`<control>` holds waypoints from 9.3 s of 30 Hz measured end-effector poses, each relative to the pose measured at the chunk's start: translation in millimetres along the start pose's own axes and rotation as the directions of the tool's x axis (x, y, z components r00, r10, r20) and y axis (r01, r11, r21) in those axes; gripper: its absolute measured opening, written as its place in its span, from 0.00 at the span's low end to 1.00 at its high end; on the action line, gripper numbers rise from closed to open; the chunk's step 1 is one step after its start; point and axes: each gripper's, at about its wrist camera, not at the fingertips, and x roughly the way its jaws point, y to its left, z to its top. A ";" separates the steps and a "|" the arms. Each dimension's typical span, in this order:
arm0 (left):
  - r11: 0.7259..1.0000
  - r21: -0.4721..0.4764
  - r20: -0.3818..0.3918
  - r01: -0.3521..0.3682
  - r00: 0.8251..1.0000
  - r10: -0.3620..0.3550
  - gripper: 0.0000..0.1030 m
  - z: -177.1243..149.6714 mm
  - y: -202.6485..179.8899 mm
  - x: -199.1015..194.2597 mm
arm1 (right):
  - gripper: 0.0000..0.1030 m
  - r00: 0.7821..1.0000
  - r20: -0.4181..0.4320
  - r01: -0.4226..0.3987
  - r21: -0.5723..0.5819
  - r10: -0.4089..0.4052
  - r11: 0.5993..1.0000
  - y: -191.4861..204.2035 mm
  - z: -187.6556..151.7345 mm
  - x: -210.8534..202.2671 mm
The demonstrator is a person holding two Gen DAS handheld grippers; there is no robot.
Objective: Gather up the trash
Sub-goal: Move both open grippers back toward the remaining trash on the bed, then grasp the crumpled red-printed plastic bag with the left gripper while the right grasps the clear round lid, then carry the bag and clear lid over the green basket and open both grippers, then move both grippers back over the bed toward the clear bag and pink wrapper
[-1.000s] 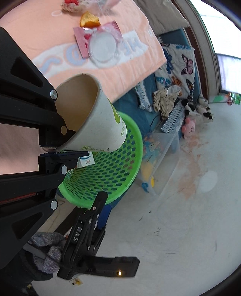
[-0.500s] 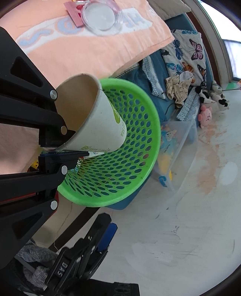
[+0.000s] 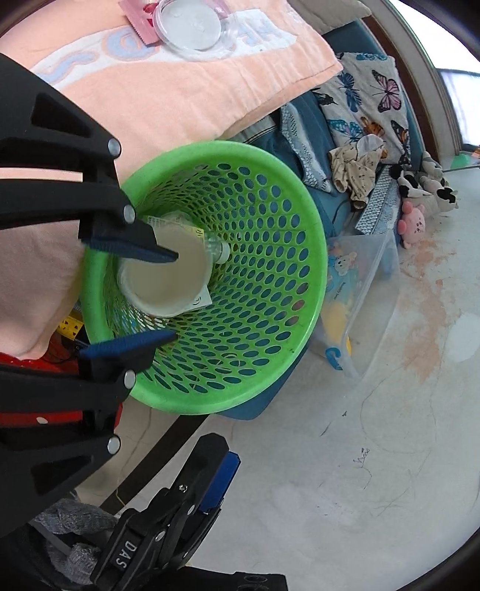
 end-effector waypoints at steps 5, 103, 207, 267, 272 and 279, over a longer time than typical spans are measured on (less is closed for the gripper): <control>1.000 -0.008 0.023 -0.015 1.000 0.015 0.44 -4.8 6.1 -14.2 | 0.63 1.000 0.004 -0.010 -0.018 0.010 1.000 9.4 2.2 -1.9; 0.798 -0.537 0.128 -0.273 0.909 0.397 0.40 -122.6 275.4 -171.8 | 0.96 0.854 -0.356 -0.458 -0.170 0.379 0.873 273.5 34.1 231.7; 0.964 -0.230 0.113 -0.133 0.980 0.162 0.40 -27.9 88.0 -77.7 | 0.91 0.994 -0.051 -0.102 -0.159 0.095 0.982 64.4 34.3 36.5; 0.706 -0.626 0.092 -0.331 0.867 0.489 0.59 -105.7 279.7 -180.2 | 0.91 0.941 -0.184 -0.329 -0.315 0.283 0.890 221.9 22.2 85.3; 0.667 -0.668 0.075 -0.329 0.863 0.500 0.59 -112.2 306.7 -179.2 | 0.90 0.930 -0.217 -0.356 -0.323 0.297 0.877 249.3 20.0 106.2; 0.630 -0.721 0.071 -0.289 0.873 0.482 0.58 -109.3 340.5 -167.8 | 0.90 0.912 -0.265 -0.385 -0.298 0.312 0.873 268.3 22.6 138.6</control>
